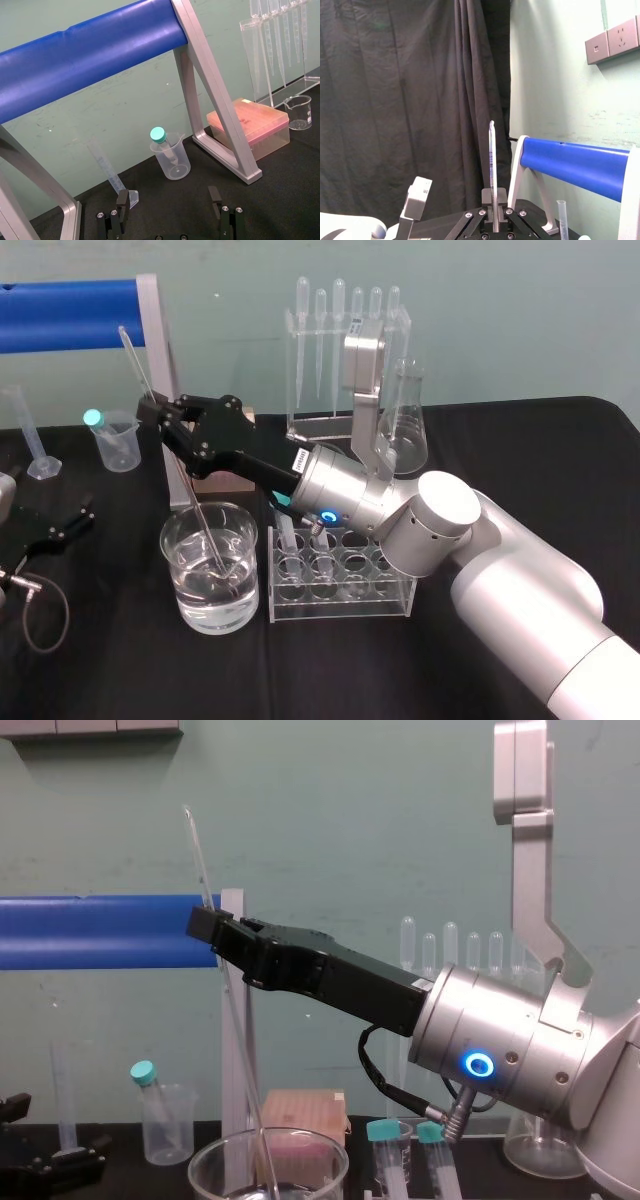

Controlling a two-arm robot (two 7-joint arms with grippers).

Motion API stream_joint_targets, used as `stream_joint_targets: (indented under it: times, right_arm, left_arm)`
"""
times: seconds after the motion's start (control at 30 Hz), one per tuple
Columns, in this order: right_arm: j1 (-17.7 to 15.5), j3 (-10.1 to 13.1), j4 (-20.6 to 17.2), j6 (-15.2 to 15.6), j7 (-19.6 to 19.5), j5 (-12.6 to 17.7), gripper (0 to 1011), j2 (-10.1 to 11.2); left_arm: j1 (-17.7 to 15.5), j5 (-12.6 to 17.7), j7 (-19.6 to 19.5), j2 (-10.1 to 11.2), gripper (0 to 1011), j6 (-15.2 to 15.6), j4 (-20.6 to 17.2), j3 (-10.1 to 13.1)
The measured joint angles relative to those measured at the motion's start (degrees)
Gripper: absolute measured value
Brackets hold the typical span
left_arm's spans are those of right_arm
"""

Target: Hold the thermometer with one hand and immerse one end into the beaker, then reinsert it into the test tube rack.

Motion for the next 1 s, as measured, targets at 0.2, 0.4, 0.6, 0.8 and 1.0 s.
stream_joint_targets:
  times: [0.2, 0.4, 0.6, 0.8, 1.0]
  right_arm:
    - [0.0, 0.0, 0.0, 0.0, 0.0, 0.0, 56, 0.0]
    - [0.0, 0.0, 0.0, 0.0, 0.0, 0.0, 56, 0.0]
    - [0.0, 0.0, 0.0, 0.0, 0.0, 0.0, 56, 0.0]
    - [0.0, 0.0, 0.0, 0.0, 0.0, 0.0, 56, 0.0]
    - [0.0, 0.0, 0.0, 0.0, 0.0, 0.0, 56, 0.0]
  left_arm:
    - [0.0, 0.0, 0.0, 0.0, 1008, 0.0, 0.0, 0.0]
    - [0.0, 0.0, 0.0, 0.0, 1008, 0.0, 0.0, 0.0]
    - [0.0, 0.0, 0.0, 0.0, 1008, 0.0, 0.0, 0.0]
    - [0.0, 0.0, 0.0, 0.0, 1008, 0.0, 0.0, 0.0]
    - [0.0, 0.0, 0.0, 0.0, 1008, 0.0, 0.0, 0.0]
